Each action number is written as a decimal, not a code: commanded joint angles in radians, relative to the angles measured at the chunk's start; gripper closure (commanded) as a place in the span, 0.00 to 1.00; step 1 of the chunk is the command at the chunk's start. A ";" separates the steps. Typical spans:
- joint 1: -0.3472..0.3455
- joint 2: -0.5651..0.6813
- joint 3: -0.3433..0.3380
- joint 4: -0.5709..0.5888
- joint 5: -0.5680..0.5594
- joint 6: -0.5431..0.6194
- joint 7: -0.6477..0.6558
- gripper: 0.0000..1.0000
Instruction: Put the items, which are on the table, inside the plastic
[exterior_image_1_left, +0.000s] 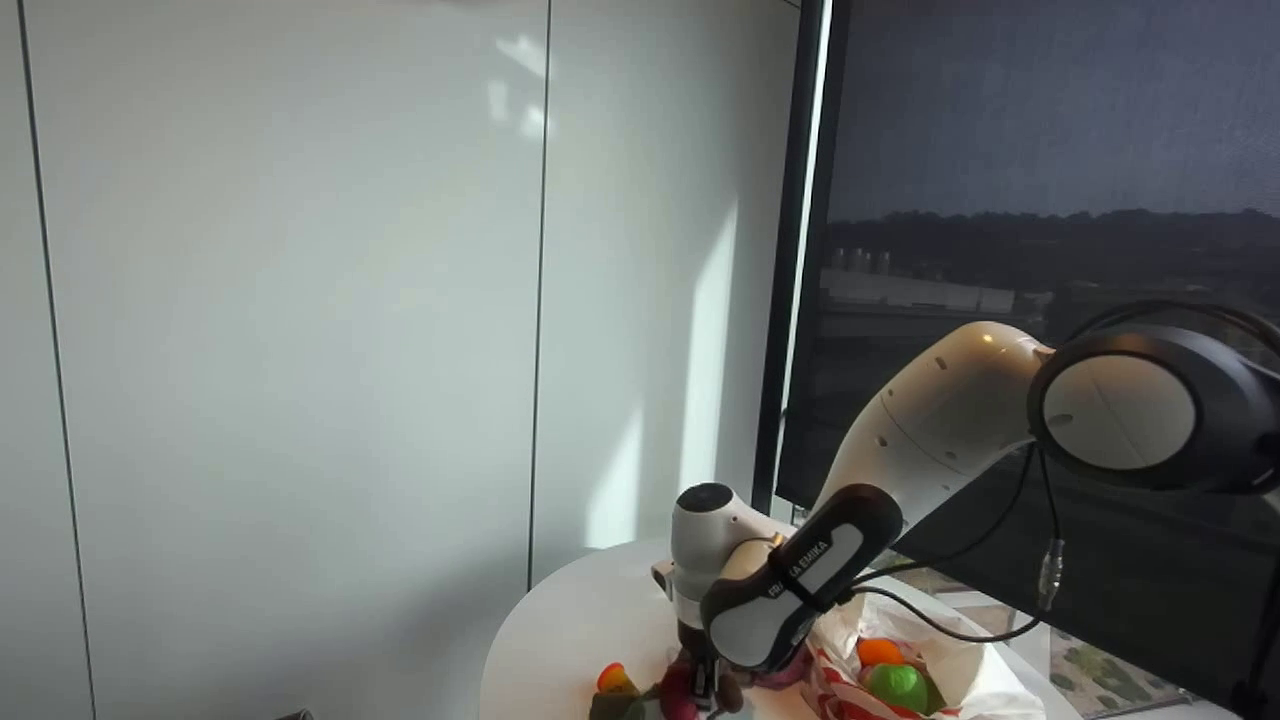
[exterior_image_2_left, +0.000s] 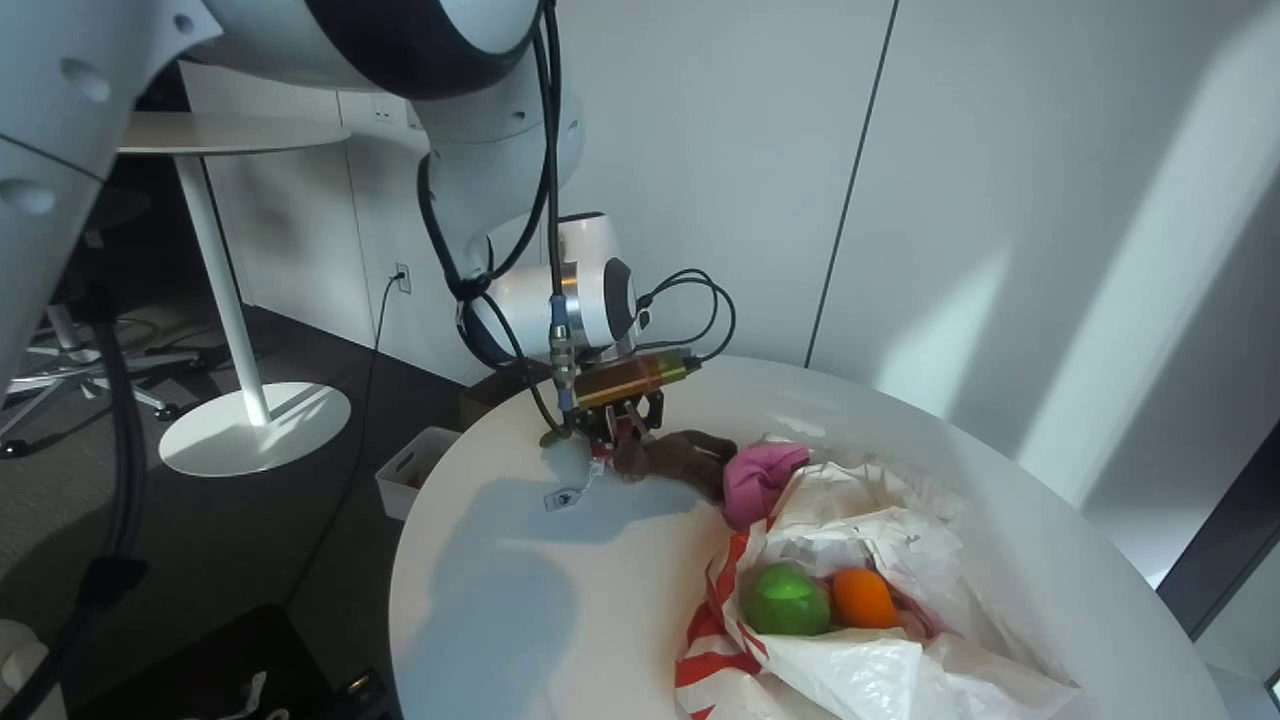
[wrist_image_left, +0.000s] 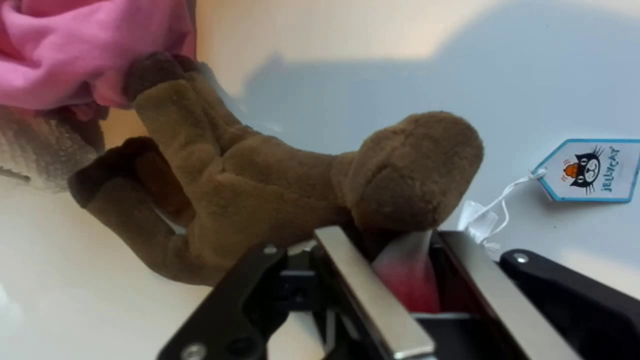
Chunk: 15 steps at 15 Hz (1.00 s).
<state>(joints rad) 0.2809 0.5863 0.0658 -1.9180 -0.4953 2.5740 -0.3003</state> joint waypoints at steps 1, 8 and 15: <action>-0.064 -0.140 -0.027 -0.063 0.003 -0.028 0.007 0.84; -0.218 -0.461 0.015 -0.215 0.202 -0.041 -0.085 0.83; -0.262 -0.754 -0.047 -0.329 0.530 -0.083 -0.244 0.83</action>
<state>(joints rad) 0.0258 -0.0475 0.0570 -2.1908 -0.0524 2.5244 -0.4901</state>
